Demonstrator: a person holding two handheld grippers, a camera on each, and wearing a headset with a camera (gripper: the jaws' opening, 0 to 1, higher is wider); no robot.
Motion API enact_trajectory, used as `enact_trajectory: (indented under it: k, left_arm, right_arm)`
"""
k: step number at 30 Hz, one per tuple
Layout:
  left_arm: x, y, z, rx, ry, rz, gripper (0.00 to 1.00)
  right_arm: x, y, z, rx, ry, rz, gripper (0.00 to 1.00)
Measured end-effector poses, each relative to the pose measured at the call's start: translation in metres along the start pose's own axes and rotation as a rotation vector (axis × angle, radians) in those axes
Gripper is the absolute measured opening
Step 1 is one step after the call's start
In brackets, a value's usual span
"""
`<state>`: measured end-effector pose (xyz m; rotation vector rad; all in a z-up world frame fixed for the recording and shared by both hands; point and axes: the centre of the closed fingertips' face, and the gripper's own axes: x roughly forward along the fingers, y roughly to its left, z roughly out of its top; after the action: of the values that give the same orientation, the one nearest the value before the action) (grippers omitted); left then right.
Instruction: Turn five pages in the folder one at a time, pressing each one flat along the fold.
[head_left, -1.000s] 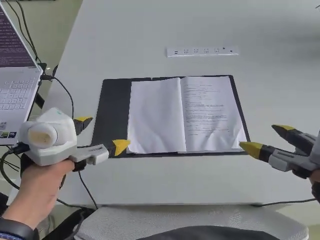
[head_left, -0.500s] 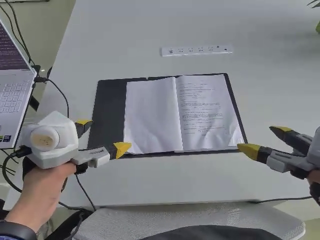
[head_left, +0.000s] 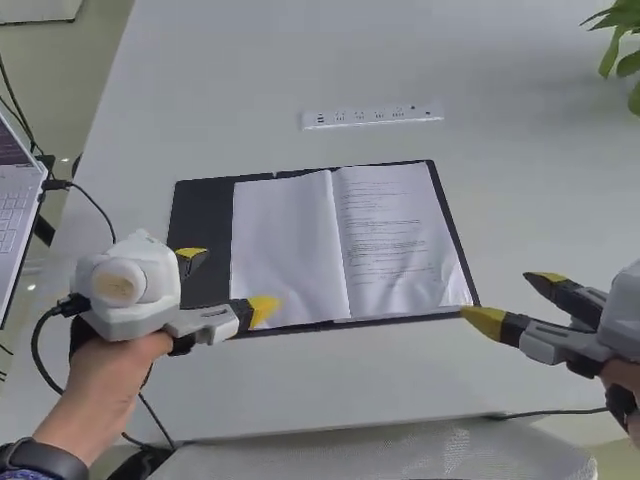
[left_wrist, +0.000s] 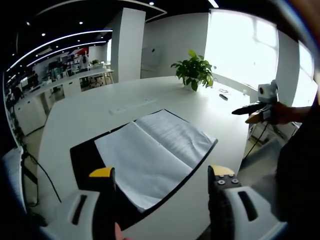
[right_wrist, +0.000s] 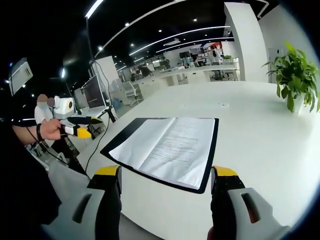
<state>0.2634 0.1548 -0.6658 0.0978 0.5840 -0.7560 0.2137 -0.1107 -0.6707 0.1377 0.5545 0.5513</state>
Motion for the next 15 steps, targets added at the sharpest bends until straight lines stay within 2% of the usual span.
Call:
enact_trajectory:
  k: [7, 15]
  left_arm:
    - [0.026, -0.014, 0.014, 0.028, -0.003, -0.056, 0.74]
    - [0.059, -0.042, 0.03, 0.09, 0.002, -0.117, 0.74]
  right_arm:
    - [-0.002, -0.002, -0.002, 0.016, -0.002, -0.001, 0.71]
    - [-0.005, -0.005, -0.008, 0.019, 0.003, -0.001, 0.71]
